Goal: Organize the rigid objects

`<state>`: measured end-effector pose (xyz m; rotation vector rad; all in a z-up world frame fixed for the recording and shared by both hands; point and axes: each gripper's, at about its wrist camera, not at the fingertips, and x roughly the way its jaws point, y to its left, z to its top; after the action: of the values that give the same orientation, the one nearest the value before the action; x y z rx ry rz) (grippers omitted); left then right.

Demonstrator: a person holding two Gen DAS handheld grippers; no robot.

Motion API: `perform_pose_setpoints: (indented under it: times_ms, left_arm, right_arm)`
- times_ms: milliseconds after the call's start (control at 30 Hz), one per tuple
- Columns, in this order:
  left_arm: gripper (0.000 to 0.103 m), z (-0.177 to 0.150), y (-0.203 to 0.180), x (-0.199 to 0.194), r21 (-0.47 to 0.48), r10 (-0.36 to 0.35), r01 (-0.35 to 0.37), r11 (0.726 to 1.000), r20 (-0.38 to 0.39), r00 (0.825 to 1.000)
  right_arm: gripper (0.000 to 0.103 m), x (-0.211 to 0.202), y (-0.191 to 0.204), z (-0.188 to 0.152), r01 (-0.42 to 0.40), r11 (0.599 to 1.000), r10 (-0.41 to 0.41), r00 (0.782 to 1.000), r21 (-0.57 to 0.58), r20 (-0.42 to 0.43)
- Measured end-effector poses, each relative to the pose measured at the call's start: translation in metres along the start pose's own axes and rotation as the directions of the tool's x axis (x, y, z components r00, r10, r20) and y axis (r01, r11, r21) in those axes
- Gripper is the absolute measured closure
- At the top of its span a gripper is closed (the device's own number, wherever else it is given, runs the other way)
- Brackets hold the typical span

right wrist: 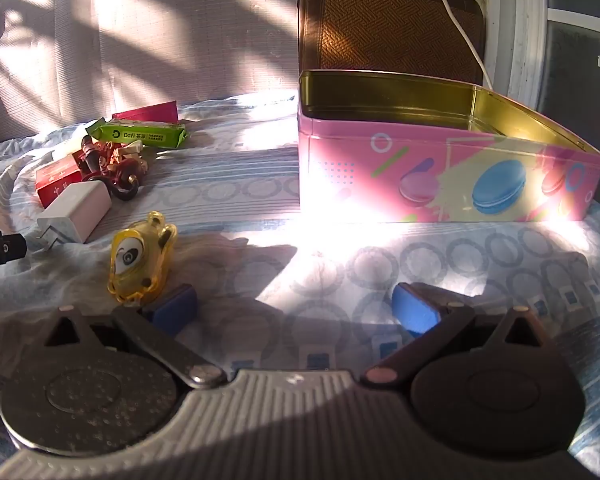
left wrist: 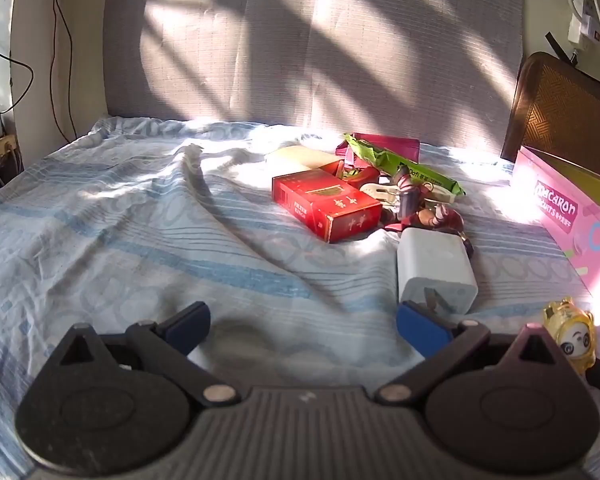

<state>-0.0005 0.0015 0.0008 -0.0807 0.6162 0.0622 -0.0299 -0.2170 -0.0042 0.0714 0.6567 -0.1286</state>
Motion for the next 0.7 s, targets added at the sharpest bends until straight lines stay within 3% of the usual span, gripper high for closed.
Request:
perform_pose_setpoints:
  times_ms: [467,700]
  left_arm:
    - [0.000,-0.0009,-0.0016,0.0048,0.017,-0.002,0.003,1.000,-0.034,0.999]
    - [0.000,-0.0049,-0.0069,0.0047,0.073,0.008,-0.004,0.997,-0.053,0.999]
  right_arm:
    - [0.000,0.0002,-0.0006,-0.0007,-0.002,1.000,0.002,1.000,0.001,0.001]
    - [0.000,-0.0030,-0.0035,-0.0009,-0.019,1.000,0.019,1.000,0.001,0.006]
